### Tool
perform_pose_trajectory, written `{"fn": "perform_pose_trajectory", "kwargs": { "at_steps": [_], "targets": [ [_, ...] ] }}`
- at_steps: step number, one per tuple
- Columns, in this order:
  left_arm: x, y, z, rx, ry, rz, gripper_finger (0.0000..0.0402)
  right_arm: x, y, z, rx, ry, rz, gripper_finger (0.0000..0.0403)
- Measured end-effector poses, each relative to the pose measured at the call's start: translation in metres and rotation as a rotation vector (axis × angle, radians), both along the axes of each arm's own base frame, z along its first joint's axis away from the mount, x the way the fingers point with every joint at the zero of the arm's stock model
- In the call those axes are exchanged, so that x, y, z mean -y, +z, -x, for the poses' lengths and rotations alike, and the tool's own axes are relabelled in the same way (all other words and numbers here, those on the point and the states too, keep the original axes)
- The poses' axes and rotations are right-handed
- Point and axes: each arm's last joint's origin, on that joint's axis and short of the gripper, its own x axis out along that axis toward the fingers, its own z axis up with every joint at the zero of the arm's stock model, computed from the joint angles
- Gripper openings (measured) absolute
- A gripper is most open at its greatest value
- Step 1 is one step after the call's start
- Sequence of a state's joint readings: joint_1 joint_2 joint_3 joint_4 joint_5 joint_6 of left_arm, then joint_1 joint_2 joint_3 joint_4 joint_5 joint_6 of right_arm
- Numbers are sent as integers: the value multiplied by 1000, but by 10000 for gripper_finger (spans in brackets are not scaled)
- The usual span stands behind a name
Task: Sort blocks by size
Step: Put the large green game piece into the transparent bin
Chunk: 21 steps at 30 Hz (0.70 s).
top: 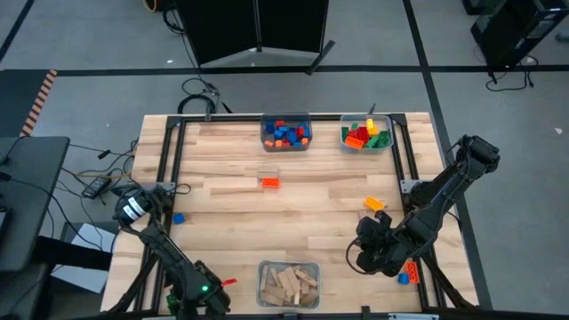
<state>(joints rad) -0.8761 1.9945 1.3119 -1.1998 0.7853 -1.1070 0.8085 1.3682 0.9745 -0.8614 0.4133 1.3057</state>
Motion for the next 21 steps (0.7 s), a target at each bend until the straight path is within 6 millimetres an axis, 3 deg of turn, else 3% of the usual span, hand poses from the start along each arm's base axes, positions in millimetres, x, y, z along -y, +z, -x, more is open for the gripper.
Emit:
{"fn": "perform_pose_trajectory", "kwargs": {
  "at_steps": [10,21],
  "targets": [
    [0,-22,10,38,-22,52,240,0,0,-1,17,-4,5,80],
    [2,-40,21,51,4,72,237,0,0,-1,16,2,10,80]
  ]
}}
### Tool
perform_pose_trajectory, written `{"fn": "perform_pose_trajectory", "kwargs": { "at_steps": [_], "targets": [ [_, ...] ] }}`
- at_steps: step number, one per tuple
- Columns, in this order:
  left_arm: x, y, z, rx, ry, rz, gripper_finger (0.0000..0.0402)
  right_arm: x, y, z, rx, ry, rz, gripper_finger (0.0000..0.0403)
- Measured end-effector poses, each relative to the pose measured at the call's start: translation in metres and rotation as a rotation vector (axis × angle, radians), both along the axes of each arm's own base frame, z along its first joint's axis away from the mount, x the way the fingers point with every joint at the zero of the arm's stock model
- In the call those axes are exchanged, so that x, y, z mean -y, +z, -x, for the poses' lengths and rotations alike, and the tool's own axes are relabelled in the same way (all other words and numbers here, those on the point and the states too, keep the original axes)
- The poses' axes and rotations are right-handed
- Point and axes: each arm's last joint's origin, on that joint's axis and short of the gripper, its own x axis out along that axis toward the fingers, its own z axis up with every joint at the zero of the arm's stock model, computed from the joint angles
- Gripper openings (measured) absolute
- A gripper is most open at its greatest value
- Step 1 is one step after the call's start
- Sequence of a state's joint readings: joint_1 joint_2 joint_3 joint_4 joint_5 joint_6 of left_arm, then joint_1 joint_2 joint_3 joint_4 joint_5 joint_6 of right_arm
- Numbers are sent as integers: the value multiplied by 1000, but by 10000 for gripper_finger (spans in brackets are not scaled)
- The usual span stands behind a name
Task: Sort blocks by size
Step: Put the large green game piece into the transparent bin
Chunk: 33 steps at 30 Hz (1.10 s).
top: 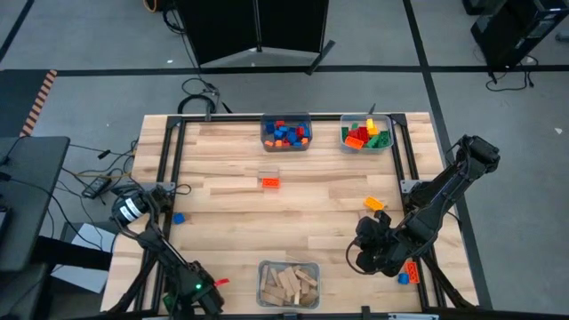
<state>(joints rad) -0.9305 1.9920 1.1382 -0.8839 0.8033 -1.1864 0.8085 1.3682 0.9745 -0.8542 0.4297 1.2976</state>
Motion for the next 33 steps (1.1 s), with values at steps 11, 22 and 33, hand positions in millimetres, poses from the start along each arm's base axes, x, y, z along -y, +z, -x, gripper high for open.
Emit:
{"fn": "perform_pose_trajectory", "kwargs": {
  "at_steps": [11,22,33],
  "targets": [
    [-17,-1,-16,22,54,-53,237,6,0,-5,-4,6,22,80],
    [-53,12,-50,73,19,-149,237,10,0,-10,-6,3,24,80],
    [-79,52,-96,253,-93,-253,237,8,1,-12,15,-1,-3,80]
  ]
}}
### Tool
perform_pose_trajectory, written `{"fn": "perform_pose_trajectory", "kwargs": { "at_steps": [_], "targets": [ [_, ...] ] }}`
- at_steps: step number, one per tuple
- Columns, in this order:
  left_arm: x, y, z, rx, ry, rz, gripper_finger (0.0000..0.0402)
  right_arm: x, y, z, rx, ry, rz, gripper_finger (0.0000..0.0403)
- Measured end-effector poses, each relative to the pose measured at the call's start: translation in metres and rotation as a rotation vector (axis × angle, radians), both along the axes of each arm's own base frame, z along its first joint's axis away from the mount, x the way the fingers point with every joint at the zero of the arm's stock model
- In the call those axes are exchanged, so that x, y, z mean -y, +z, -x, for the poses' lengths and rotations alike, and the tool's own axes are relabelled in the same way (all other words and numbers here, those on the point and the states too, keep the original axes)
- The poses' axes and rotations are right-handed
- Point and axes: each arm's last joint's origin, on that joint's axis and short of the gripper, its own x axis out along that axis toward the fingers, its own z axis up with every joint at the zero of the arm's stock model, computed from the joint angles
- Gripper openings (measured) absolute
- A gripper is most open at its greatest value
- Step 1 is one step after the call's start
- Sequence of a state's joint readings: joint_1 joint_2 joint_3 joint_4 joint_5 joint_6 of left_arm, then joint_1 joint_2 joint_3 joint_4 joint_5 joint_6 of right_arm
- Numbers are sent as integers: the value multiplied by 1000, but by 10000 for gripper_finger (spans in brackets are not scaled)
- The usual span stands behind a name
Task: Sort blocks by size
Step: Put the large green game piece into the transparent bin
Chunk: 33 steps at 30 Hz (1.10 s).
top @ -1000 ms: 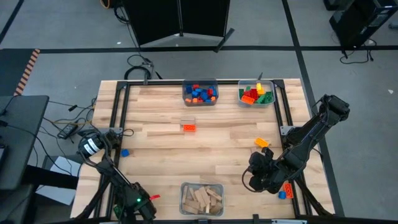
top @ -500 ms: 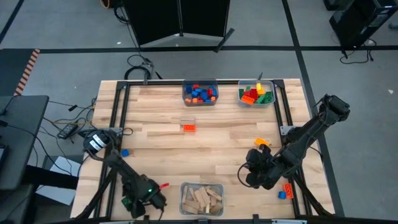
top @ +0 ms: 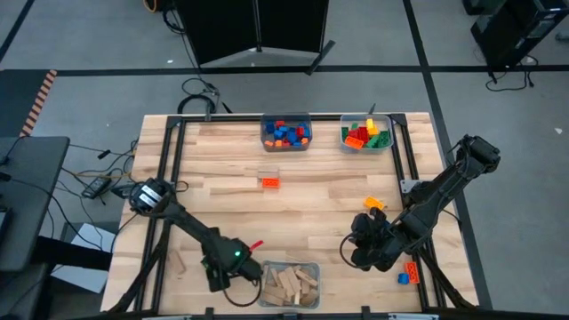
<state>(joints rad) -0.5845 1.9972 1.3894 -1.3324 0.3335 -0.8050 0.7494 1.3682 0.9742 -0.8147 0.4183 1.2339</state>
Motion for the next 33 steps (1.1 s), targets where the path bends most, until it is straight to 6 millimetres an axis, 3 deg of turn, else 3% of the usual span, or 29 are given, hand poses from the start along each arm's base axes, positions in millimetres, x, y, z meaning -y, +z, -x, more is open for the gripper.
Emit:
{"fn": "perform_pose_trajectory", "kwargs": {
  "at_steps": [7,10,21,33],
  "targets": [
    [1,30,-14,109,-206,-29,237,-1,0,-1,3,0,-21,80],
    [8,33,-15,158,-315,11,237,-2,1,-1,9,-30,-48,80],
    [43,15,20,168,-657,62,235,-5,3,-5,54,-152,-162,80],
    [45,-6,31,186,-804,84,212,-5,3,-6,91,-285,-229,80]
  ]
}}
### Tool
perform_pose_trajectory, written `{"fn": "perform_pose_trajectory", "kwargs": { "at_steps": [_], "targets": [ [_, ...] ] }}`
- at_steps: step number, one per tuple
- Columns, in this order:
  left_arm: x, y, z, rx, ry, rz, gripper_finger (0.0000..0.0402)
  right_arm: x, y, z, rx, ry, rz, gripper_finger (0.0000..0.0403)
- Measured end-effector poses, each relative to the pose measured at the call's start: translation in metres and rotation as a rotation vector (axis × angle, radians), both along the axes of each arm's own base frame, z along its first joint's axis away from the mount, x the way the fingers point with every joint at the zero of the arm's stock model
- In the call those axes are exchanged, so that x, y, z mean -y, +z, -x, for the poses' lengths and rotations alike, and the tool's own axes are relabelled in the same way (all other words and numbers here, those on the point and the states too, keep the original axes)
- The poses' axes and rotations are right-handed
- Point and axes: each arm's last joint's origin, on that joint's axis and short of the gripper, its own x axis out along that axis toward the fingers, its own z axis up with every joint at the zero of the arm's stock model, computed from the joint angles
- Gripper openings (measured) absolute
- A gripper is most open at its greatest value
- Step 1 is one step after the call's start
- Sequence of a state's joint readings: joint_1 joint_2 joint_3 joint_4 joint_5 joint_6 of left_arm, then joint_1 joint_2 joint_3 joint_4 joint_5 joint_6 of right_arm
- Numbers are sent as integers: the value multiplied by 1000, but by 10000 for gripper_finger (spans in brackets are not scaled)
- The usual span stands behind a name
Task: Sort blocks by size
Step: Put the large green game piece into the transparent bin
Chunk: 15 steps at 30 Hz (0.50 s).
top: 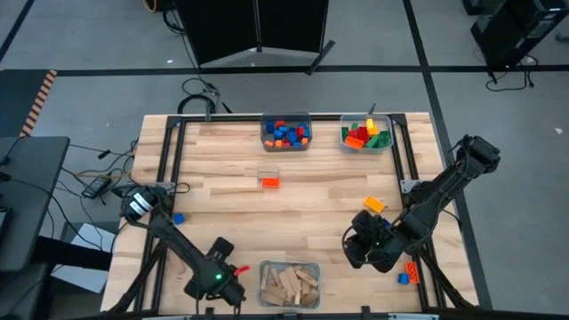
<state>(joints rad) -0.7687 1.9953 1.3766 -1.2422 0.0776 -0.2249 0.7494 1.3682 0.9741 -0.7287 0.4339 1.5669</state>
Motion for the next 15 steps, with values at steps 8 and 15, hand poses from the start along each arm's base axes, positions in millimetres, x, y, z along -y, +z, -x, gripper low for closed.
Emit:
{"fn": "perform_pose_trajectory", "kwargs": {
  "at_steps": [8,15],
  "targets": [
    [-8,-22,9,-28,-27,21,211,-1,1,-1,20,-27,-32,80],
    [-13,-23,12,-40,23,-11,143,-1,1,-2,21,-4,-16,80]
  ]
}}
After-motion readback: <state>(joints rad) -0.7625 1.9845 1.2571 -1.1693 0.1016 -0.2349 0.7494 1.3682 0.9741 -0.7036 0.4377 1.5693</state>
